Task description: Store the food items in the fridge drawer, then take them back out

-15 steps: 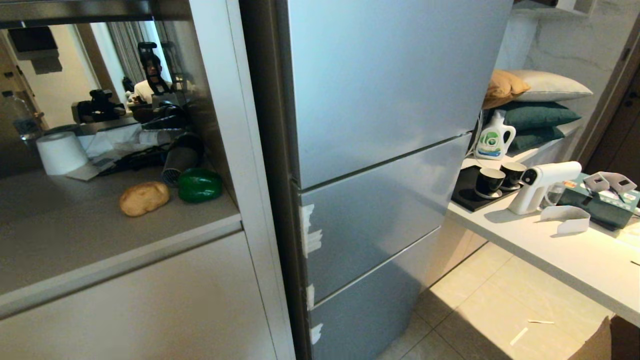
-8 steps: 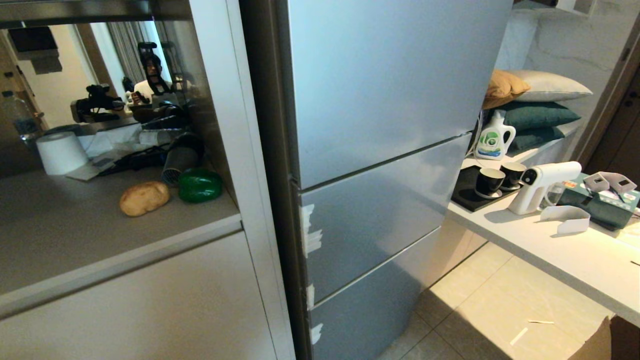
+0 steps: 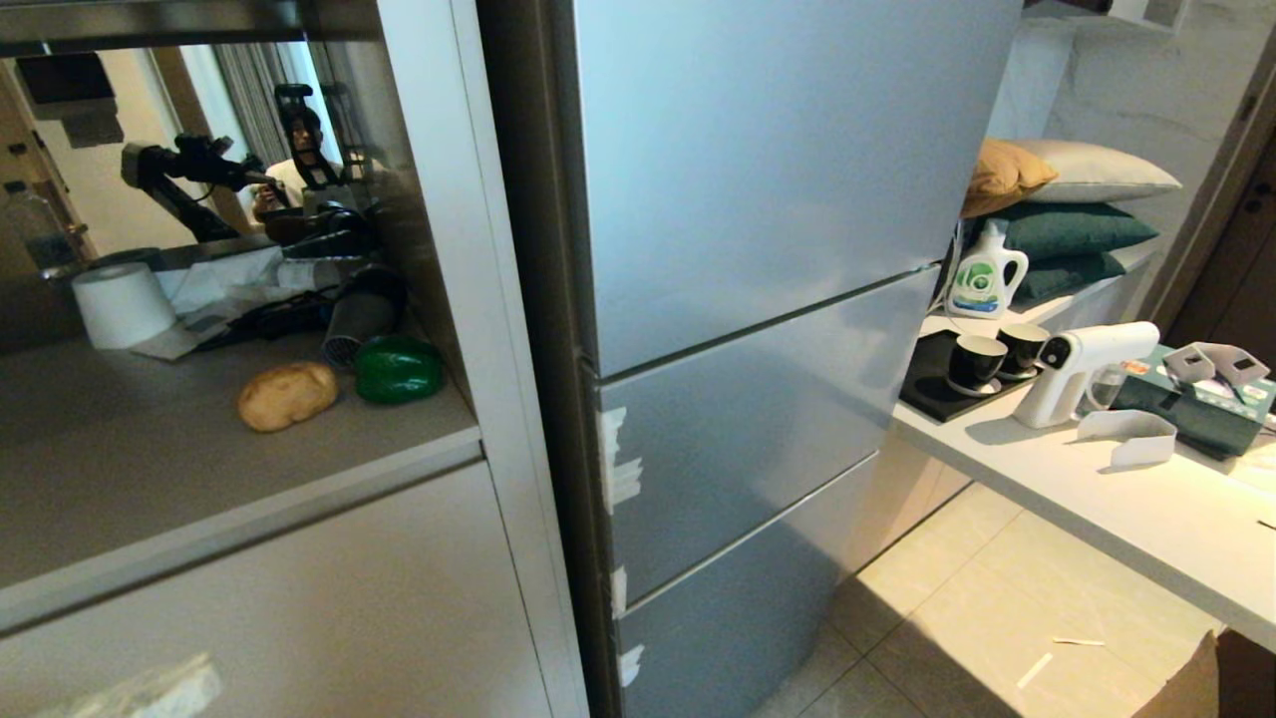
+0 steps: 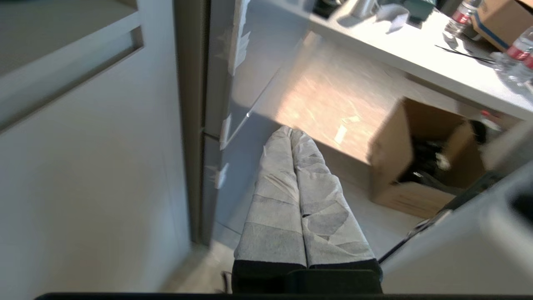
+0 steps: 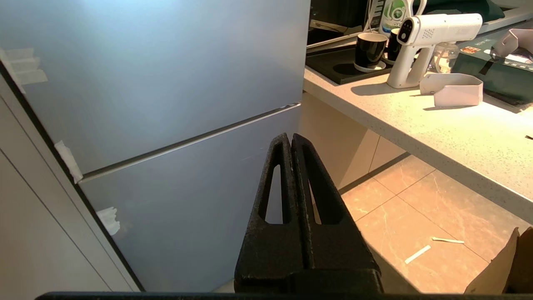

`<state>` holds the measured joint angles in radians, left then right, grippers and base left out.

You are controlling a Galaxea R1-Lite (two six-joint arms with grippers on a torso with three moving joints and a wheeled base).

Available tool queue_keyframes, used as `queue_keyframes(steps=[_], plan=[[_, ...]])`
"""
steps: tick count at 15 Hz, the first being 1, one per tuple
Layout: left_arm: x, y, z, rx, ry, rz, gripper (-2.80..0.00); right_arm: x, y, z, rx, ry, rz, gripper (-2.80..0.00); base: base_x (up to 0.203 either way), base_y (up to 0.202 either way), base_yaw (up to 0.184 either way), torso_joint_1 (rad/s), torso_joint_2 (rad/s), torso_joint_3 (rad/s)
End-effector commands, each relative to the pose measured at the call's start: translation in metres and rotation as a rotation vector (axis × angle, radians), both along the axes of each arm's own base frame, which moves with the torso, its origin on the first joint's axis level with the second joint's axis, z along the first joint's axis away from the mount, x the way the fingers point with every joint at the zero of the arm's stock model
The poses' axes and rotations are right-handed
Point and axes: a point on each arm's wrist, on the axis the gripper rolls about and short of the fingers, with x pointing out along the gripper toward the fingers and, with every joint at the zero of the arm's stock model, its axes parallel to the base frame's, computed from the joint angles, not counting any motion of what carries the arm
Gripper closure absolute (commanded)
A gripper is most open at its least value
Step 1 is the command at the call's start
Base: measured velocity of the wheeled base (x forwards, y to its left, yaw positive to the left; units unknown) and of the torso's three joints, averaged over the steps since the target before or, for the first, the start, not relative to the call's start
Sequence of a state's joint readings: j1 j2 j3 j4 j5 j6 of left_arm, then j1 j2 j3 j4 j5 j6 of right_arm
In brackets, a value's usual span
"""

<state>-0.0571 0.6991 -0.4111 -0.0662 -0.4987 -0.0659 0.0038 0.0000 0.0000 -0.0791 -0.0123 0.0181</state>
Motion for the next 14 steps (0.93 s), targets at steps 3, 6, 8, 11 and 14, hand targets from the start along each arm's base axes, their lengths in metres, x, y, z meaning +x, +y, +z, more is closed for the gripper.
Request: queue_keyframes(steps=[3,6,8,11,14], plan=[[0.119,-0.02,-0.009,0.071,0.118,0.023,0.0,0.002,0.0,-0.009,0.002,0.029,0.001,0.0,0.0,0.0,0.0,0.0,0.0,0.0],[0.148,-0.056,-0.013,0.125,-0.018,0.071,0.0,0.002,0.0,-0.009,0.002,0.029,0.001,0.0,0.0,0.0,0.0,0.0,0.0,0.0],[0.147,-0.075,-0.015,0.138,-0.04,0.058,0.0,0.002,0.0,-0.009,0.002,0.029,0.001,0.0,0.0,0.0,0.0,0.0,0.0,0.0],[0.157,-0.096,-0.024,0.152,-0.045,0.084,0.0,0.002,0.0,-0.009,0.002,0.029,0.001,0.0,0.0,0.0,0.0,0.0,0.0,0.0],[0.177,-0.112,-0.04,0.149,-0.067,0.122,0.0,0.002,0.0,-0.009,0.002,0.029,0.001,0.0,0.0,0.0,0.0,0.0,0.0,0.0]])
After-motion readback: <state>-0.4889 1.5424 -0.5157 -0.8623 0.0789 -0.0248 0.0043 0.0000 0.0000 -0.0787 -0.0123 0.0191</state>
